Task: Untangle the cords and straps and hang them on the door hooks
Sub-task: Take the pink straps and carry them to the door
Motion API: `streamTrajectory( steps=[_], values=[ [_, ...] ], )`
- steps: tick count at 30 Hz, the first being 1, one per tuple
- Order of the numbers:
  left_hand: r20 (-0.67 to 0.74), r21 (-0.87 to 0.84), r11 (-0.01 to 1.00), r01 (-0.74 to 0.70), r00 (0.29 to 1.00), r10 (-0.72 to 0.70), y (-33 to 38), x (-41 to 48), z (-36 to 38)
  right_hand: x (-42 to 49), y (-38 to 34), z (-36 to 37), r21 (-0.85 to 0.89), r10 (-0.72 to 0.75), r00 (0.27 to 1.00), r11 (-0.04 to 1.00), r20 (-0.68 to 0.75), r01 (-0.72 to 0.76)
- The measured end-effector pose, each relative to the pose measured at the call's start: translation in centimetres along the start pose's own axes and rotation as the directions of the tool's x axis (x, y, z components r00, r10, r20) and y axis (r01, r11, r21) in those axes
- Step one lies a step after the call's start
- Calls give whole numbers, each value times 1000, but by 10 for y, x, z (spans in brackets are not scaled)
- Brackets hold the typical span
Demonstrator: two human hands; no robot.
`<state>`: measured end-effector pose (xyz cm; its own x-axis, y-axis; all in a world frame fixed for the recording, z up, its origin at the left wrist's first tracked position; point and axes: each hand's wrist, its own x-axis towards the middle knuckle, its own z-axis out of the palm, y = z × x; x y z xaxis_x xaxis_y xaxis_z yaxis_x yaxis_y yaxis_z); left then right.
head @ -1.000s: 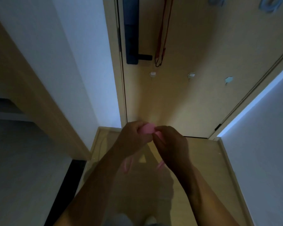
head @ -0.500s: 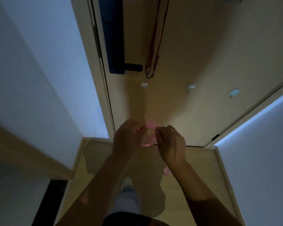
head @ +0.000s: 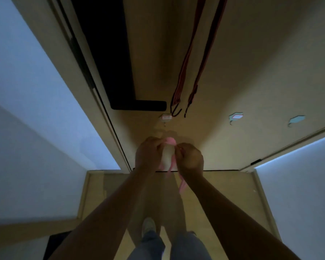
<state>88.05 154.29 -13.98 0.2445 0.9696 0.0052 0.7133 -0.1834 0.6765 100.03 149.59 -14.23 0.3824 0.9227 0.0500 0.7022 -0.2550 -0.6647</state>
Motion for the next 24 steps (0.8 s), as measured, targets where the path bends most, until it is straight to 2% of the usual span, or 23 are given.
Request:
streamTrajectory(
  steps=[4,9,14,17,24],
  values=[
    [18,20,997,71,997,-72,-13,37,17,38,5,19,45,130,990,990,58,-132],
    [66,-36,987,159,985,-157,-24,70,34,68,13,36,-35,122,989,992,81,-120],
    [27,-169,964,206,979,-204,-20,91,43,90,17,47,-64,172,980,984,98,-166],
    [40,-183,947,265,964,-262,-23,100,44,100,16,52,-105,165,980,983,111,-154],
    [76,-118,955,272,961,-265,-32,108,55,109,23,58,-114,229,964,970,133,-215]
  ],
)
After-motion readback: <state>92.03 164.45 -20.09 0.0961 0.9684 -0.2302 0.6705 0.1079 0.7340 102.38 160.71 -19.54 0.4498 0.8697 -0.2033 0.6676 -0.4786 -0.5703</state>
